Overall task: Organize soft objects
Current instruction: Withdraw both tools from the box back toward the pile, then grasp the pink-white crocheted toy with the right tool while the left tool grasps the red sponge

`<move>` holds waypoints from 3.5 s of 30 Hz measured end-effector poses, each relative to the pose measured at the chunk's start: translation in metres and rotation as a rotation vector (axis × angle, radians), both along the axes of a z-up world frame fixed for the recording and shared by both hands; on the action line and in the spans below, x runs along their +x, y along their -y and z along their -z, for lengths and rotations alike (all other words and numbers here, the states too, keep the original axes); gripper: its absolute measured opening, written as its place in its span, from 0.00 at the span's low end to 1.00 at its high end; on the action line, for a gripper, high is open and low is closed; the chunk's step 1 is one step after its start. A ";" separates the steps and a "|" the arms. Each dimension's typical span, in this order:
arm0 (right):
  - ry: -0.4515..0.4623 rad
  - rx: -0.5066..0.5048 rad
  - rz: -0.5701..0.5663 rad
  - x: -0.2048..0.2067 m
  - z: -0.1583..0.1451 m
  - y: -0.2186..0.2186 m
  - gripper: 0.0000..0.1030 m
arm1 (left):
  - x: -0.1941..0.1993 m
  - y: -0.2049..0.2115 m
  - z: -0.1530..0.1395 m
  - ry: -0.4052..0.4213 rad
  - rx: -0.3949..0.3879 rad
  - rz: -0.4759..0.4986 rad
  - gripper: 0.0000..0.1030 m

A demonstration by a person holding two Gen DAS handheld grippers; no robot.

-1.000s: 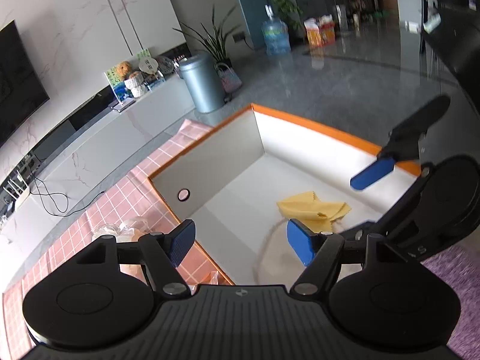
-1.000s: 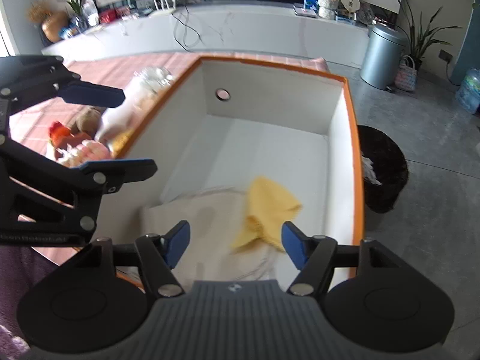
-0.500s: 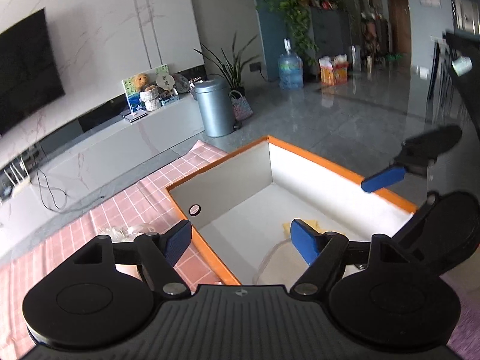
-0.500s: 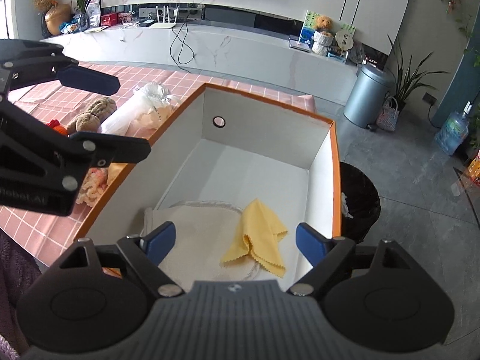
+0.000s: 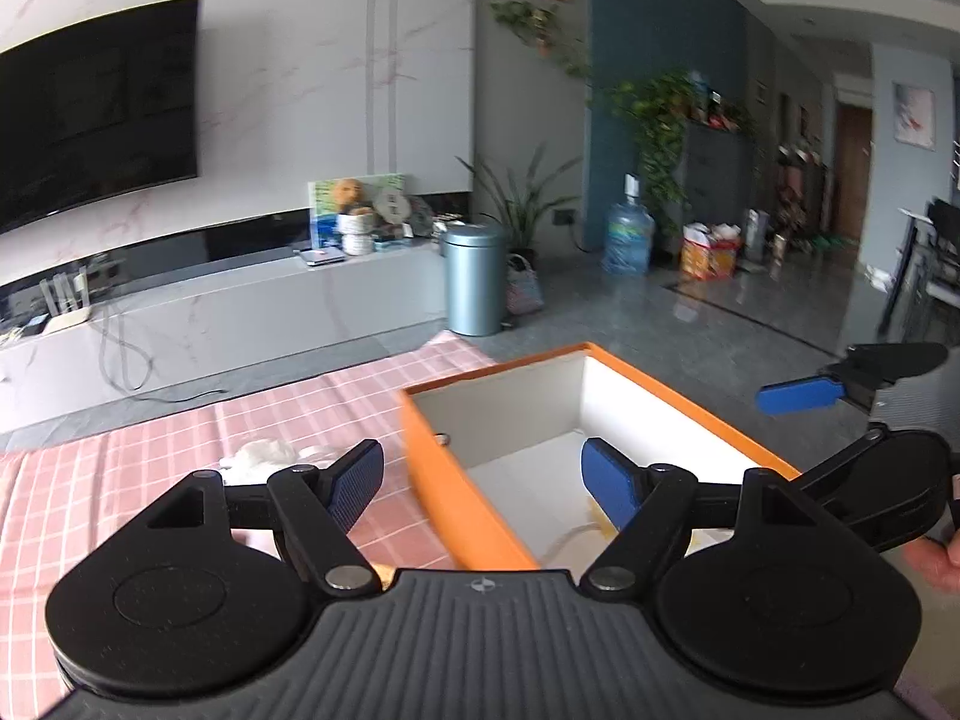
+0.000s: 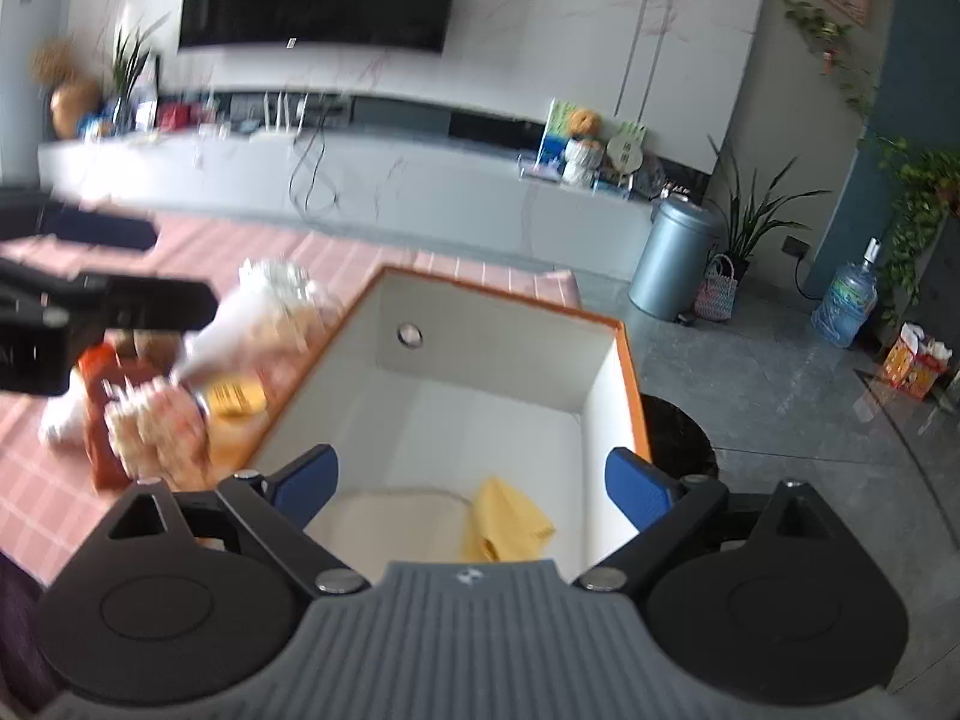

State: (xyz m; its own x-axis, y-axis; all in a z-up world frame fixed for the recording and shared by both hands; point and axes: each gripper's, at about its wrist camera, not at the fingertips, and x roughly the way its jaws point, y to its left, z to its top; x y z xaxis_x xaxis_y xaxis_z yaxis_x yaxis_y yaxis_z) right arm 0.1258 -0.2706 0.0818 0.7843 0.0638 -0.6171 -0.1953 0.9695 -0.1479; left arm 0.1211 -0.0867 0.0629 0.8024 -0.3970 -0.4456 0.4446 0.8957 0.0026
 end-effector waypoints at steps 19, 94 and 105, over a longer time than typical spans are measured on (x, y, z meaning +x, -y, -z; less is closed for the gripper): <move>0.168 0.128 -0.049 -0.017 0.005 -0.105 0.94 | -0.017 -0.107 0.028 -0.026 -0.090 -0.264 0.82; -0.270 0.262 -0.185 0.055 0.094 -0.162 0.26 | 0.020 -0.146 0.126 -0.525 -0.398 -0.360 0.44; -0.258 0.332 -0.197 0.051 0.083 -0.150 0.23 | 0.003 -0.152 0.099 -0.450 -0.373 -0.366 0.41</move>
